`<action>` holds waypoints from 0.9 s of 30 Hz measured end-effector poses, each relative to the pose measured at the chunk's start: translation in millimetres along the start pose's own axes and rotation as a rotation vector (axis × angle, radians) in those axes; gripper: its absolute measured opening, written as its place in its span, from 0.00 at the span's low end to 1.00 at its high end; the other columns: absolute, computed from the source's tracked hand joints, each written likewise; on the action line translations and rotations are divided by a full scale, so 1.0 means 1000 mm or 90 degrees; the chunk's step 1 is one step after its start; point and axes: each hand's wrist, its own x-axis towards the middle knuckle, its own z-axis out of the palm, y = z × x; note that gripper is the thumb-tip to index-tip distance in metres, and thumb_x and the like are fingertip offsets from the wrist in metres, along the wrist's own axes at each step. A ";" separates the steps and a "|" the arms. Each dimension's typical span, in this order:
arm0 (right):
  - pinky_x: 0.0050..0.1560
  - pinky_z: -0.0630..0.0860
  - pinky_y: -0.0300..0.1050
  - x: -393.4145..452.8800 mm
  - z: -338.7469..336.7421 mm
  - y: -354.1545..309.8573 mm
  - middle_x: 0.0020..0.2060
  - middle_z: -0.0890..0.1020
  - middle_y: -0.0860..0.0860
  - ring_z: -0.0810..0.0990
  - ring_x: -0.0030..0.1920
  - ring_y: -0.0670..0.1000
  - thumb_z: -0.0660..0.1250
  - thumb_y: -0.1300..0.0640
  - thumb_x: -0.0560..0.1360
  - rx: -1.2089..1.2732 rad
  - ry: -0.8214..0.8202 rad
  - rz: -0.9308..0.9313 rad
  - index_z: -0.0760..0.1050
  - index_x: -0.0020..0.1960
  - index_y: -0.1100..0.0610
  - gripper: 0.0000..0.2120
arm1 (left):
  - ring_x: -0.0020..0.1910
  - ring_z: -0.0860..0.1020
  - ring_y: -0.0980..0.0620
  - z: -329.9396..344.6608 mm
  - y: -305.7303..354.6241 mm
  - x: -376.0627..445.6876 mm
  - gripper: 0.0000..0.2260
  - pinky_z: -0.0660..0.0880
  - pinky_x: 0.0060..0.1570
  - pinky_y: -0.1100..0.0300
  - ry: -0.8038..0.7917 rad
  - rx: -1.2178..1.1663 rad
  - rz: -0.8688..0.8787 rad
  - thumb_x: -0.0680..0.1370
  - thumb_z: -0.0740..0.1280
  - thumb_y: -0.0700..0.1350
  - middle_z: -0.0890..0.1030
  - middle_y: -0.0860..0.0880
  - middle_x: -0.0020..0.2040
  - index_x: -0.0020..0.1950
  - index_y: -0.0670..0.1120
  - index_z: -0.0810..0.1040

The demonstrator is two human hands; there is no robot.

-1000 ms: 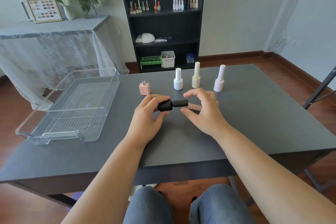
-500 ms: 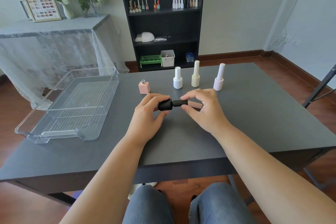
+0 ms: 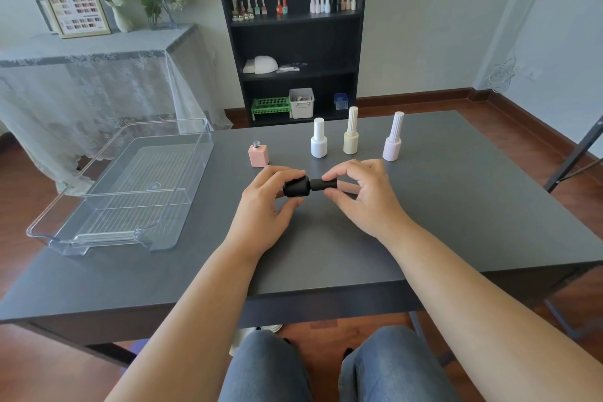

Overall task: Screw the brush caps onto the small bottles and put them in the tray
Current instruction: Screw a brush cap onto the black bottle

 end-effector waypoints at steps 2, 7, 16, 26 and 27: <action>0.59 0.78 0.46 0.001 0.001 0.000 0.48 0.73 0.51 0.67 0.59 0.54 0.73 0.60 0.73 0.004 0.003 0.038 0.80 0.52 0.48 0.11 | 0.55 0.77 0.53 0.000 0.000 0.000 0.17 0.77 0.58 0.59 0.004 0.000 0.002 0.73 0.73 0.34 0.78 0.49 0.56 0.60 0.43 0.79; 0.57 0.73 0.34 0.003 -0.001 -0.002 0.52 0.76 0.41 0.67 0.57 0.51 0.73 0.54 0.72 -0.059 0.020 -0.041 0.81 0.55 0.50 0.12 | 0.55 0.76 0.56 0.000 0.000 0.001 0.17 0.76 0.58 0.63 0.006 -0.006 0.003 0.73 0.73 0.33 0.78 0.49 0.56 0.61 0.43 0.79; 0.55 0.76 0.32 0.004 0.002 0.000 0.45 0.68 0.45 0.73 0.59 0.55 0.71 0.59 0.74 0.038 -0.013 0.039 0.80 0.52 0.47 0.09 | 0.55 0.77 0.52 0.001 0.002 0.000 0.16 0.77 0.57 0.57 0.002 0.005 0.024 0.73 0.73 0.34 0.78 0.48 0.56 0.59 0.42 0.79; 0.54 0.80 0.46 0.003 0.001 -0.002 0.41 0.75 0.42 0.69 0.55 0.57 0.74 0.64 0.71 -0.015 -0.015 -0.062 0.81 0.55 0.57 0.13 | 0.54 0.77 0.52 0.001 0.001 0.000 0.16 0.78 0.55 0.56 0.006 0.008 0.025 0.72 0.73 0.34 0.78 0.48 0.55 0.59 0.42 0.79; 0.53 0.79 0.42 0.003 0.002 -0.003 0.39 0.73 0.41 0.70 0.54 0.56 0.73 0.63 0.72 -0.017 -0.007 -0.063 0.81 0.55 0.58 0.12 | 0.54 0.77 0.51 0.001 0.001 0.000 0.16 0.79 0.55 0.55 0.007 0.008 0.027 0.72 0.73 0.34 0.78 0.48 0.55 0.59 0.42 0.79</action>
